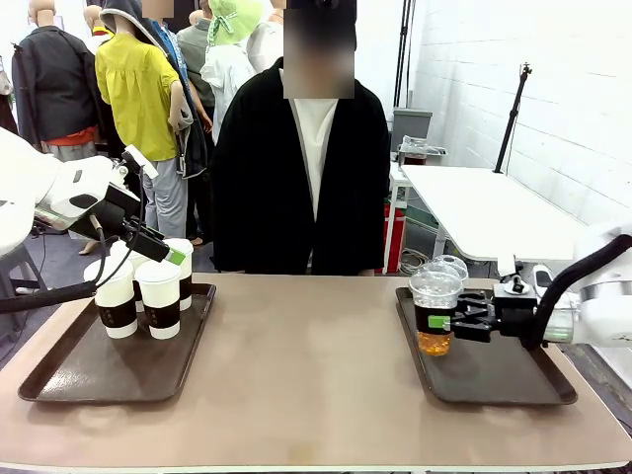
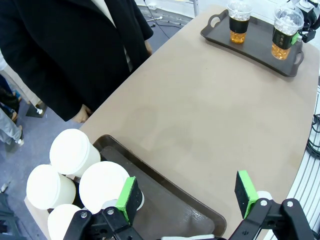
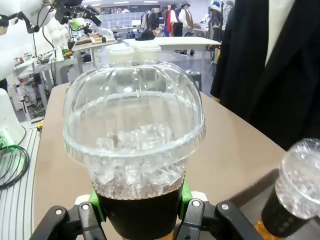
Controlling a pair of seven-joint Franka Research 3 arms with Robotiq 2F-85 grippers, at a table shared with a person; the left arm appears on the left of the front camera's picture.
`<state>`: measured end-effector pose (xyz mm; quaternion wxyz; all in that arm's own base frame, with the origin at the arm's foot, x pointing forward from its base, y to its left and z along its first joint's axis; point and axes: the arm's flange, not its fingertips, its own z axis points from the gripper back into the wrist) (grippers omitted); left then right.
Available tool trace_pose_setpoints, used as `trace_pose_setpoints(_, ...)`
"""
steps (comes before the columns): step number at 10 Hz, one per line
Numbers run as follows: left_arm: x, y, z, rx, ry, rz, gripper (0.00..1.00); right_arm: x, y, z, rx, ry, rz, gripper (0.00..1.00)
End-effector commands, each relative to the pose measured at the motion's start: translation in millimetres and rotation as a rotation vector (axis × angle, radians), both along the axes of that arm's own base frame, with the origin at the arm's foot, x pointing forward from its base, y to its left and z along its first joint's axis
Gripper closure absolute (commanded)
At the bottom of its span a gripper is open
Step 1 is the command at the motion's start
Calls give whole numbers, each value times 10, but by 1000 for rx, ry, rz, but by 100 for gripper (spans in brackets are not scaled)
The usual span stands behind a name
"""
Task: Distribute the coffee onto the tray.
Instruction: Pick up another iced Americano from the middle of the table and place it on the right Handle tray.
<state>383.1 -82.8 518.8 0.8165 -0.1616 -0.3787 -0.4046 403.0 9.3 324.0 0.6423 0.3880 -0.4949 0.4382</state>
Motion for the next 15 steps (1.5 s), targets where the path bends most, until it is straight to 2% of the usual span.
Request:
trace_pose_setpoints(1,36,31,-31,-8,-3,-20,0,-109,-129,-129,11,-42,20,37)
trace_pose_setpoints(4,36,31,-31,-8,-3,-20,0,-120,-385,-367,23,-88,2,37)
trace_pose_setpoints(9,36,31,-31,-8,-3,-20,0,-23,-531,-756,57,-128,-16,37)
trace_pose_setpoints(15,36,31,-31,-8,-3,-20,0,103,-568,-1005,88,-87,-20,37)
